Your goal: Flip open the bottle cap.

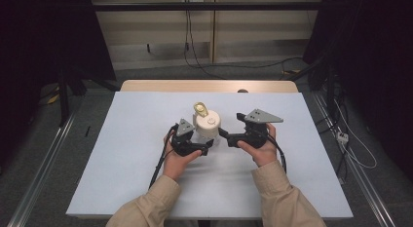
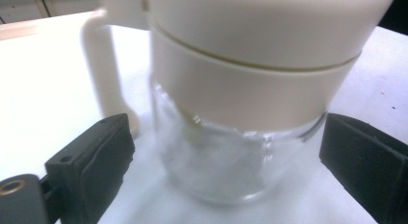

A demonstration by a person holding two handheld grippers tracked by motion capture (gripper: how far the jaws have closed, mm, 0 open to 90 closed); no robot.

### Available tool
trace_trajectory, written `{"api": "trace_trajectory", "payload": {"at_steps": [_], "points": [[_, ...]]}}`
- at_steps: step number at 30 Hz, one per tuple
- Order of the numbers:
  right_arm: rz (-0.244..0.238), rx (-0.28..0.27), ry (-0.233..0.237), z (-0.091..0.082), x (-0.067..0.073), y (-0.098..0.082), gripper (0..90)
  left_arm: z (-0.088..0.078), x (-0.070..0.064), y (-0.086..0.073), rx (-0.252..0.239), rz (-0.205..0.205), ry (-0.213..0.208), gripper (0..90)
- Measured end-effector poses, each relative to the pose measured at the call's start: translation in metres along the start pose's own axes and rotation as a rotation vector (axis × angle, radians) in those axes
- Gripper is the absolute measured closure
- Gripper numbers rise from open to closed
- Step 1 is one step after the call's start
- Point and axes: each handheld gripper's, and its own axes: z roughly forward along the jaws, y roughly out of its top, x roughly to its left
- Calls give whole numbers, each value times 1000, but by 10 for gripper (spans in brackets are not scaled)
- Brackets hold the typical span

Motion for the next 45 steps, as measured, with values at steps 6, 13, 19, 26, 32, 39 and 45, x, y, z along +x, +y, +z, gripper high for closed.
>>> {"api": "trace_trajectory", "payload": {"at_steps": [6, 13, 19, 26, 32, 39, 45], "points": [[1, 11, -4, -6, 2, -11, 92, -17, 9, -3, 14, -2, 14, 44], [8, 12, -17, -17, 2, -19, 89, -38, 19, -8, 16, -6, -6, 42], [9, 22, -31, -27, 1, -29, 92, -55, 25, -12, 18, -2, -1, 43], [3, 9, -37, -44, 1, -37, 92, -74, 32, -21, 22, 7, -9, 42], [-4, 28, -42, -55, 2, -48, 90, -93, 43, -28, 17, -9, 17, 41], [13, 13, -44, -66, -1, -56, 90, -110, 50, -34, 5, -10, 23, 41], [21, 21, -51, -75, -3, -63, 91, -117, 53, -36, -5, -5, 19, 41]]}}
